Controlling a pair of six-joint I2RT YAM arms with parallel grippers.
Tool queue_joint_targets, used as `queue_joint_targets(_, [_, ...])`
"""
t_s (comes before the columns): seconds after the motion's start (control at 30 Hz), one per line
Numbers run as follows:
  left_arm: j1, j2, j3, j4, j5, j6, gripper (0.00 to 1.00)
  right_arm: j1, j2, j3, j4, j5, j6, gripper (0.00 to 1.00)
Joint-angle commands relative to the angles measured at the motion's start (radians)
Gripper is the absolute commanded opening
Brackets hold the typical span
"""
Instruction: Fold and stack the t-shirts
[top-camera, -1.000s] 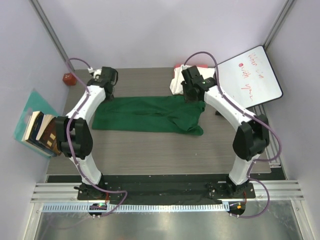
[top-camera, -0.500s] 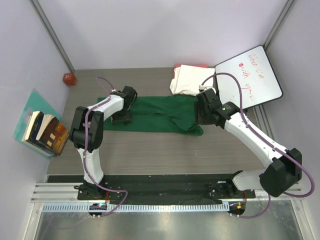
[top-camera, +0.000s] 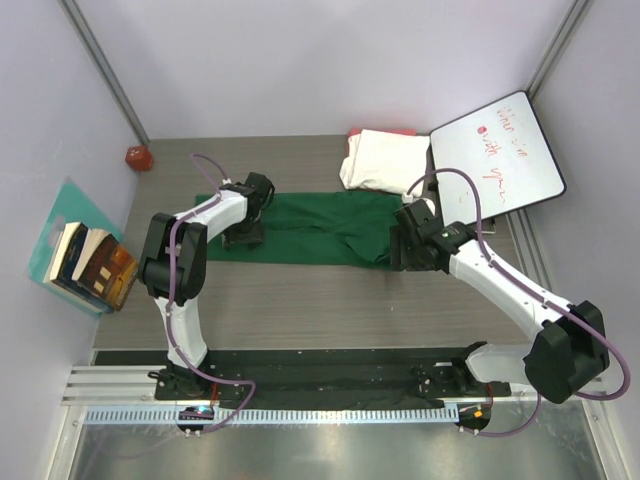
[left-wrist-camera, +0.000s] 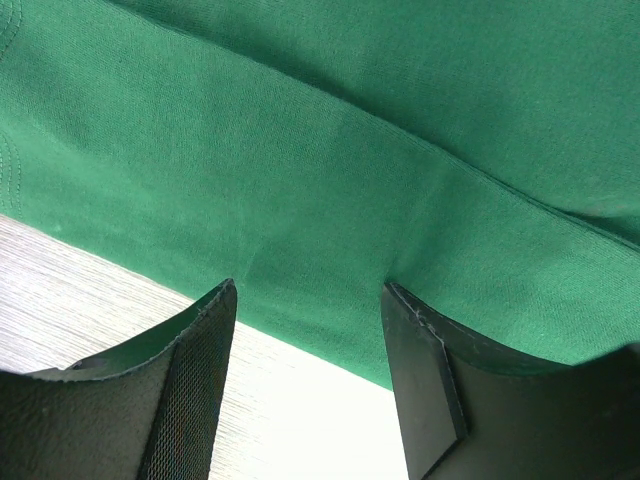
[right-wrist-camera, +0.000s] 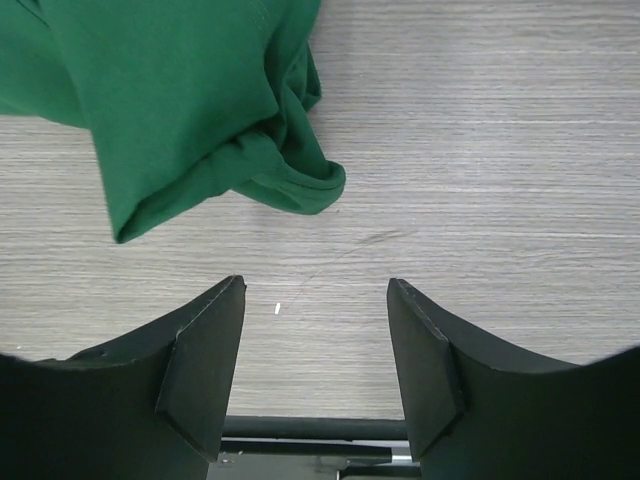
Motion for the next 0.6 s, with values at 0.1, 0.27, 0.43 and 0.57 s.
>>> queue_joint_targets(0.1, [0.002,0.019,-0.015,0.016,-0.009,-0.009,0.60,-0.001,-0.001,-0.067,0.119,0.003,0.004,0.67])
queue_joint_targets(0.27, [0.002,0.019,-0.020,0.016,-0.009,-0.006,0.60,-0.001,0.007,-0.113,0.217,0.003,-0.020,0.72])
queue_joint_targets(0.43, [0.002,0.030,-0.017,0.017,0.007,-0.006,0.59,-0.001,0.008,-0.139,0.297,0.039,-0.043,0.76])
queue_joint_targets(0.57, [-0.005,0.042,-0.011,0.016,0.017,-0.006,0.59,-0.001,0.089,-0.138,0.328,0.045,-0.031,0.77])
